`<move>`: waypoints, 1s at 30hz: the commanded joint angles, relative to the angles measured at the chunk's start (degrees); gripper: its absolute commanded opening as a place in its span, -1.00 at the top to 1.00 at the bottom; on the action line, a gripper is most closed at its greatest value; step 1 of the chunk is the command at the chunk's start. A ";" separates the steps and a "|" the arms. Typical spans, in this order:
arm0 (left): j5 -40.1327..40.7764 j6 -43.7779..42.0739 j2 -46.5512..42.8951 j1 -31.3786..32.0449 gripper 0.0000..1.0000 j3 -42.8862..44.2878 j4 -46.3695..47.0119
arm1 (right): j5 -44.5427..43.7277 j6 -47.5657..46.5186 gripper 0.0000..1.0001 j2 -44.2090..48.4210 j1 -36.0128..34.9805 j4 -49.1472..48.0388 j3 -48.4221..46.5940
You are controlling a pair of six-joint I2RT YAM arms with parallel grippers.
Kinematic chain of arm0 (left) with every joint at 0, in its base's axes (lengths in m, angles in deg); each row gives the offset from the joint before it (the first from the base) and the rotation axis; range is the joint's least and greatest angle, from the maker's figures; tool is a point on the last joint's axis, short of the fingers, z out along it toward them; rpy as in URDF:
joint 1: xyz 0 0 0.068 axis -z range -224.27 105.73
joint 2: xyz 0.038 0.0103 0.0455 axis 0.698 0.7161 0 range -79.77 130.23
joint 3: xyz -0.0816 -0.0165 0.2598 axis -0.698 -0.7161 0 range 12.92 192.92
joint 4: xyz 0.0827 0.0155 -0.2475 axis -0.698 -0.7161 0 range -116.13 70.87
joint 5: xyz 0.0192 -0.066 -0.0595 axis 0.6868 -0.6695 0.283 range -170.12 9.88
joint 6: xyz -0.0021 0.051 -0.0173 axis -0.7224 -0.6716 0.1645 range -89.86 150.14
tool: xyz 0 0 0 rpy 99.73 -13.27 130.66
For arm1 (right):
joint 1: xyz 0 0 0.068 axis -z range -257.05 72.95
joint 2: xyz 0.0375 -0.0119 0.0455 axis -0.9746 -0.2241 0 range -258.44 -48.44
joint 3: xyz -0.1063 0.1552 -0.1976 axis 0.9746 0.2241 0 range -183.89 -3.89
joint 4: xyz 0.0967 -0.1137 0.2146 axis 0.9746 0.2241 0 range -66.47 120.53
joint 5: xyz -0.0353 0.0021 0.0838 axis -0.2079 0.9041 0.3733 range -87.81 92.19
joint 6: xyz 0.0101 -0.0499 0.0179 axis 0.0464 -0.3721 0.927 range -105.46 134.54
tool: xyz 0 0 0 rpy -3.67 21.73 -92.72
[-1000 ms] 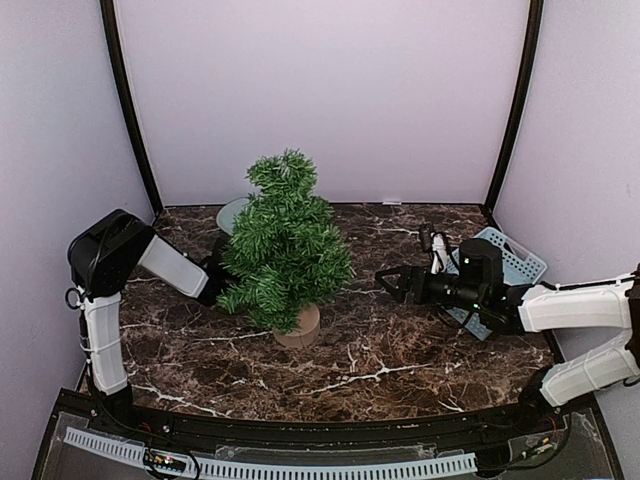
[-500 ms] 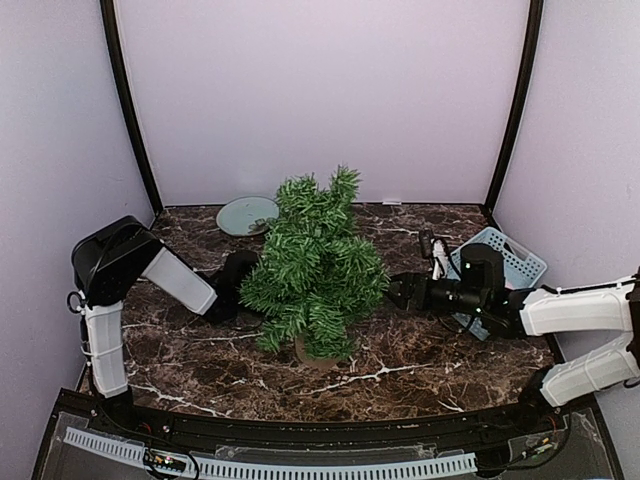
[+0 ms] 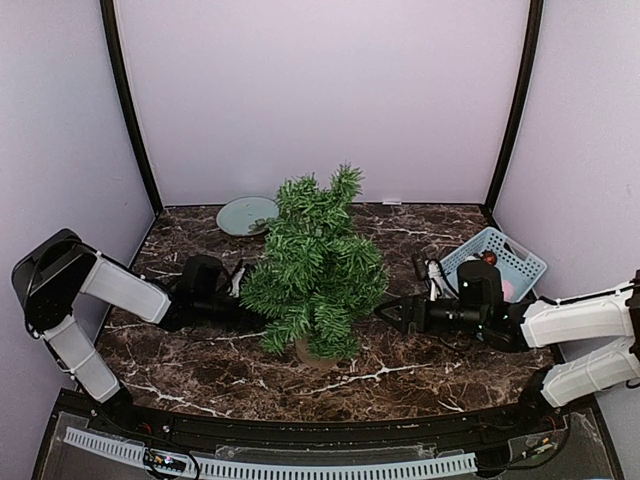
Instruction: Decorate the small christmas tree
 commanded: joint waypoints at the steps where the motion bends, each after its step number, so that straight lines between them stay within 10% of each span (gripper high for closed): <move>1: 1.21 -3.90 -6.24 4.44 0.06 -2.37 -5.96 | 1.22 0.92 -0.80 -2.18 -3.33 -1.73 0.46; 30: 4.73 1.28 10.05 11.44 0.31 8.99 4.15 | -1.64 2.87 -0.25 -27.94 -9.21 -10.16 -14.11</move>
